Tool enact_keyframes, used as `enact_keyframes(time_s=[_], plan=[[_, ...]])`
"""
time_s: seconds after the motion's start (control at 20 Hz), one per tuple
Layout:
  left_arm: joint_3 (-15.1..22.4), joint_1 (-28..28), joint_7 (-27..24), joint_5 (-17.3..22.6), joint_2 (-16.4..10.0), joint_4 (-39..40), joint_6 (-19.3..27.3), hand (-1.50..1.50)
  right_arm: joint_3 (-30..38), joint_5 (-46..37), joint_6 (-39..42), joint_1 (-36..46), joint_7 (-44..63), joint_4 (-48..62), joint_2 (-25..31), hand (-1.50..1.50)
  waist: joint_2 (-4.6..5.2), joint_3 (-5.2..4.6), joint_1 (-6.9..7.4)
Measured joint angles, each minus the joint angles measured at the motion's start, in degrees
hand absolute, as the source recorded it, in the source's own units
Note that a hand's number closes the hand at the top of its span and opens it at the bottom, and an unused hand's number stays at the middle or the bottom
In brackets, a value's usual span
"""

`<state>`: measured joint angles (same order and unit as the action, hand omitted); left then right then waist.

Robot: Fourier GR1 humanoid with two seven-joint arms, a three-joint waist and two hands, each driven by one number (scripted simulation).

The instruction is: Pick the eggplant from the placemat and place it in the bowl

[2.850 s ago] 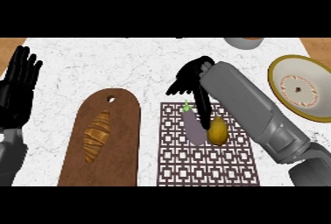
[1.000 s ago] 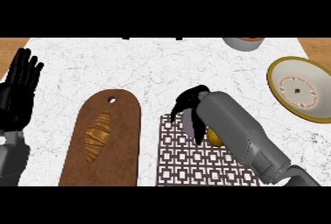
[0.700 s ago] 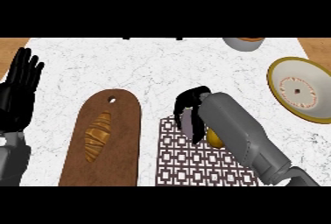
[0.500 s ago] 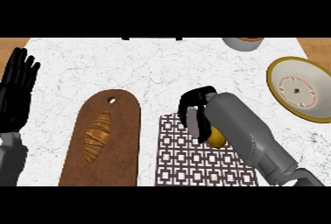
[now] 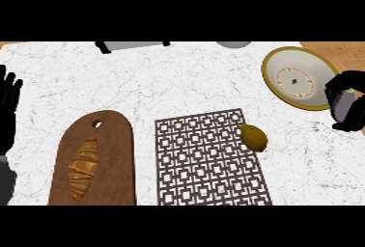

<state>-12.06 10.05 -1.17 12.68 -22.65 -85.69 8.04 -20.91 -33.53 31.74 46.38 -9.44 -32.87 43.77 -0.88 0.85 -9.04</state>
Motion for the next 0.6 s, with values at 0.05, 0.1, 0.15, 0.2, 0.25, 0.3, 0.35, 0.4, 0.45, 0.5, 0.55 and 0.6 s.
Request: enact_keyframes(time_s=[0.05,0.1,0.15,0.2,0.25,0.3,0.35,0.4,0.45,0.5,0.55,0.6], plan=[[-0.3,-0.31,-0.14,0.07,-0.09,-0.13,0.04,0.0,1.05,0.03,-2.1,-0.92,-1.84,0.54,3.0,1.5,0.2,0.08,0.0],[-0.54,-0.51,-0.23,0.21,-0.17,-0.24,0.02,0.0,2.07,0.07,-4.24,-1.81,-3.79,1.1,5.88,1.5,0.39,0.14,0.01],[-0.69,-0.61,-0.33,0.24,-0.18,-0.35,0.07,0.0,3.08,0.14,-6.4,-2.63,-5.75,1.66,8.55,1.5,0.58,0.2,-0.01],[-0.87,-0.79,-0.51,0.35,-0.23,-0.39,-0.02,0.0,4.16,0.28,-8.73,-3.56,-7.73,2.34,11.05,1.5,0.75,0.23,0.08],[-0.96,-0.92,-0.6,0.55,-0.19,-0.53,-0.16,0.0,5.34,0.55,-11.05,-4.4,-9.69,3.15,13.35,1.5,0.91,0.26,0.39],[-0.97,-1.14,-0.69,0.67,-0.11,-0.67,-0.27,0.0,6.51,0.93,-13.28,-5.4,-11.83,4.04,15.45,1.5,1.02,0.29,0.62],[-0.87,-1.02,-0.68,0.77,-0.09,-1.0,-0.42,0.0,7.7,1.35,-15.32,-6.2,-13.88,5.07,17.42,1.5,1.15,0.32,1.04],[-0.85,-1.1,-0.68,0.86,-0.06,-1.15,-0.52,0.0,8.96,1.95,-17.06,-7.03,-16.17,6.15,19.32,1.5,1.24,0.33,1.4],[-0.91,-1.14,-0.84,0.96,-0.15,-1.19,-0.76,0.0,10.28,2.73,-18.61,-7.79,-18.71,7.2,21.02,1.5,1.3,0.31,1.77],[-0.84,-1.24,-0.83,1.15,-0.15,-1.34,-1.06,0.0,11.68,3.75,-19.66,-8.48,-21.5,8.29,22.49,1.5,1.31,0.3,2.2],[-0.83,-1.27,-0.88,1.29,-0.23,-1.57,-1.35,0.0,13.06,4.82,-20.4,-9.08,-24.2,9.46,23.75,1.5,1.33,0.28,2.75],[-0.66,-1.07,-0.89,1.33,-0.15,-1.67,-1.47,0.0,14.52,6.05,-21.02,-9.53,-27.08,10.47,24.75,1.5,1.35,0.26,3.09]])
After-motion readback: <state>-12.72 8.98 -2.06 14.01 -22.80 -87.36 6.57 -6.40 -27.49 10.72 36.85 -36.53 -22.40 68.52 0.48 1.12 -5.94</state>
